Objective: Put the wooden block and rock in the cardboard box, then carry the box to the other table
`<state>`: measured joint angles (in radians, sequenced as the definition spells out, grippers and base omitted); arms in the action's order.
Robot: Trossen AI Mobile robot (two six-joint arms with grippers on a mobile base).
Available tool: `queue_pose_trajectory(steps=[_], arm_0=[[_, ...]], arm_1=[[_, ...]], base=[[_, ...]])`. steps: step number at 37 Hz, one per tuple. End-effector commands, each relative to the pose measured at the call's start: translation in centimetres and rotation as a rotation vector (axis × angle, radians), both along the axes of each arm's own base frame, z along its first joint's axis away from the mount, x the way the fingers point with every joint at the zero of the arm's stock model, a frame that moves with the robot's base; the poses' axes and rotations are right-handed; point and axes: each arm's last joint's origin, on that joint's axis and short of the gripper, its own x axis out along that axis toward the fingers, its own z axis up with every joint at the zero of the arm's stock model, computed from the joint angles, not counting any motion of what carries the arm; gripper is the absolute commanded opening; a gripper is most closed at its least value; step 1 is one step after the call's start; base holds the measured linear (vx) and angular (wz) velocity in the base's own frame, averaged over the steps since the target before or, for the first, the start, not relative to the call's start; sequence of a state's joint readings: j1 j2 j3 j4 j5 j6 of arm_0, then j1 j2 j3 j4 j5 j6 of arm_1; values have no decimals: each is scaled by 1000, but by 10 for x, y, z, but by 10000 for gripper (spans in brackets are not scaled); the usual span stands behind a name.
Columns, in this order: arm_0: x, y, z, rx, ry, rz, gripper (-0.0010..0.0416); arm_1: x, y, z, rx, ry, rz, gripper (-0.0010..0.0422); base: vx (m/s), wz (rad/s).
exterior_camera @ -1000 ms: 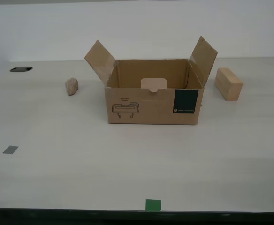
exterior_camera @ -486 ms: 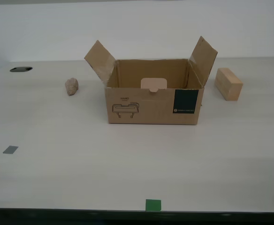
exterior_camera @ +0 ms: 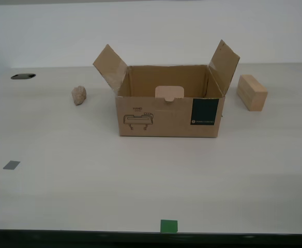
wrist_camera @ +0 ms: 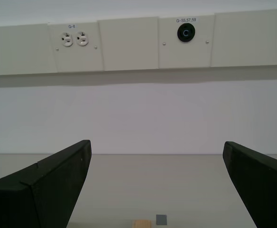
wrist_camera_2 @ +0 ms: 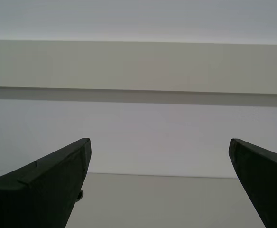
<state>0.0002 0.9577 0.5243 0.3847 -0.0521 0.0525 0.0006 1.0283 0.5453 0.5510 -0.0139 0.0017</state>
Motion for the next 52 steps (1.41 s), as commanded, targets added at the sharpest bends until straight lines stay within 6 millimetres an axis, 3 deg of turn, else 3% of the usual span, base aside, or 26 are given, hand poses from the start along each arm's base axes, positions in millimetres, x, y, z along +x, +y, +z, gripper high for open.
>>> queue_pose_trajectory(steps=[1,36,52], arm_0=[[0,0,1,-1,-4,4,388],[0,0,1,20,3,3,388],[4,0,41,18,75,2,387]], arm_1=[[0,0,1,-2,-5,0,398],[0,0,1,-13,-5,-1,398],[5,0,16,-12,117,-1,398]], base=[[0,0],[0,0],[0,0]])
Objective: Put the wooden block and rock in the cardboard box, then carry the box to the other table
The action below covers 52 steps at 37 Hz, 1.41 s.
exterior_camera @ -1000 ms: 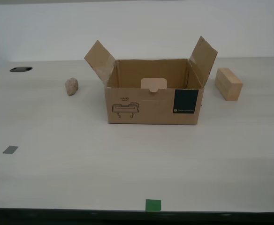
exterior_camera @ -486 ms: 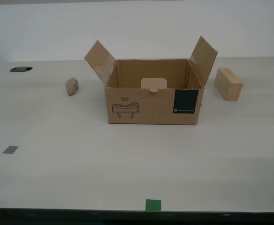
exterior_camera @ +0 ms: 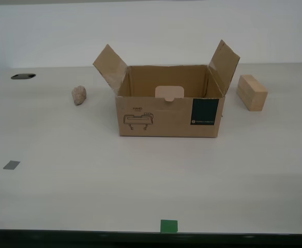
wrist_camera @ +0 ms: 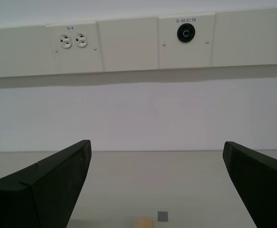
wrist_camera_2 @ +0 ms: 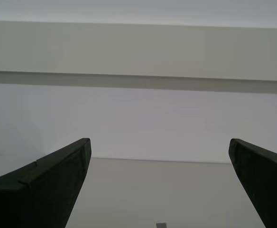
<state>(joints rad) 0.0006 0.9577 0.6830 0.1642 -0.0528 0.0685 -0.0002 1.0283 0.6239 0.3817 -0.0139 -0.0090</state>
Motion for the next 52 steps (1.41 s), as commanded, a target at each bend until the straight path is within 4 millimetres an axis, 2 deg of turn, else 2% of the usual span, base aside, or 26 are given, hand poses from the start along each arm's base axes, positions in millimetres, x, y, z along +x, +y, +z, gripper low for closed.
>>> queue_pose_trajectory(steps=[1,22,30,40,45,52], arm_0=[[0,0,9,2,20,2,387],[-17,0,68,9,223,1,387],[-21,0,75,29,327,-5,387],[-17,0,83,37,489,-9,387],[-12,1,84,41,569,-12,387],[-3,1,88,40,663,-13,387]], arm_1=[[1,0,8,-1,38,0,398],[-6,0,56,-2,311,0,398],[-14,0,75,-5,385,1,398],[-17,0,88,-9,575,2,398],[-11,0,91,-8,693,2,398],[6,0,88,-8,836,2,398]], base=[[0,0],[0,0],[0,0],[0,0],[0,0],[0,0]])
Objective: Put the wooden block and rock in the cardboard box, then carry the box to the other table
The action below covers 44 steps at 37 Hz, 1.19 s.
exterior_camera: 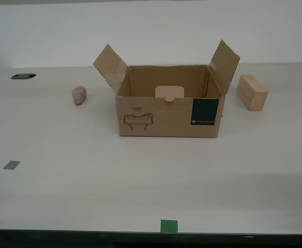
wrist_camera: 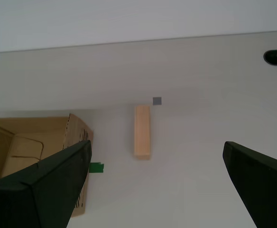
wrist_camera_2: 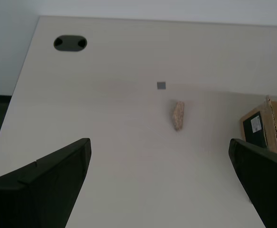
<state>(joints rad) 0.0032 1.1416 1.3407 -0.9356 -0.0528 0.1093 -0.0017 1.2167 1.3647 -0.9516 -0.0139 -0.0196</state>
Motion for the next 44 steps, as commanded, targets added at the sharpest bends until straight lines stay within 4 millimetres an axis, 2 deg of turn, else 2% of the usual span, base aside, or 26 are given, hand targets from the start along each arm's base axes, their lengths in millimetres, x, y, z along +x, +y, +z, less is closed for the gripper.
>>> queue_pose_trajectory(steps=[1,9,25,35,44], arm_0=[[5,0,3,4,48,2,387],[17,1,14,-2,160,8,387],[52,1,32,-3,304,11,387],[71,2,26,-3,351,11,387],[89,2,8,-4,424,12,387]], arm_1=[[9,0,-4,1,73,-2,398],[24,-1,-10,3,155,-8,398],[51,-18,-10,15,170,-76,398],[71,-31,-17,23,199,-116,398],[91,-37,-23,26,218,-130,398]], base=[[0,0],[0,0],[0,0],[0,0],[0,0]])
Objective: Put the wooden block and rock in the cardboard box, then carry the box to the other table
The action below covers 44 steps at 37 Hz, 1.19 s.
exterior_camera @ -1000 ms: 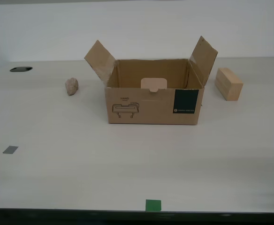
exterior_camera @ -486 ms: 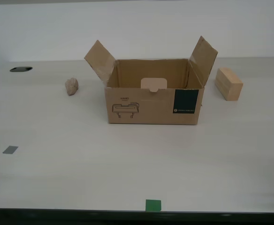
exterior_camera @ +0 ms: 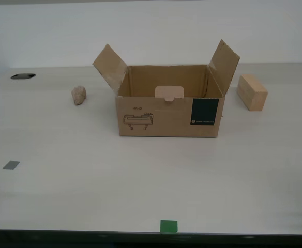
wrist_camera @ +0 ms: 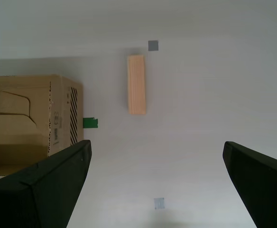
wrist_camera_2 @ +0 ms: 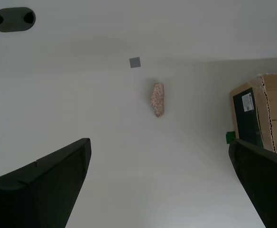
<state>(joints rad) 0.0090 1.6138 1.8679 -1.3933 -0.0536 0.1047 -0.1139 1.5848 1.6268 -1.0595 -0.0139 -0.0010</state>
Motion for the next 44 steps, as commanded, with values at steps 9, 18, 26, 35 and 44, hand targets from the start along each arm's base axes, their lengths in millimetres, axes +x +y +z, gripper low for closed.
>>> queue_pose_trajectory(steps=[9,18,26,35,44], arm_0=[[20,1,-20,1,67,4,387],[33,2,-32,-5,93,19,387],[37,2,-32,-10,62,31,387],[37,2,-32,-12,60,35,387],[37,2,-32,-14,61,41,387]], arm_1=[[29,-5,-9,10,24,-17,398],[47,-8,-23,14,60,-18,398],[52,-8,-30,14,71,-16,398],[53,-9,-29,13,53,-17,398],[55,-9,-28,11,37,-16,398]], base=[[0,0],[0,0],[0,0],[0,0],[0,0]])
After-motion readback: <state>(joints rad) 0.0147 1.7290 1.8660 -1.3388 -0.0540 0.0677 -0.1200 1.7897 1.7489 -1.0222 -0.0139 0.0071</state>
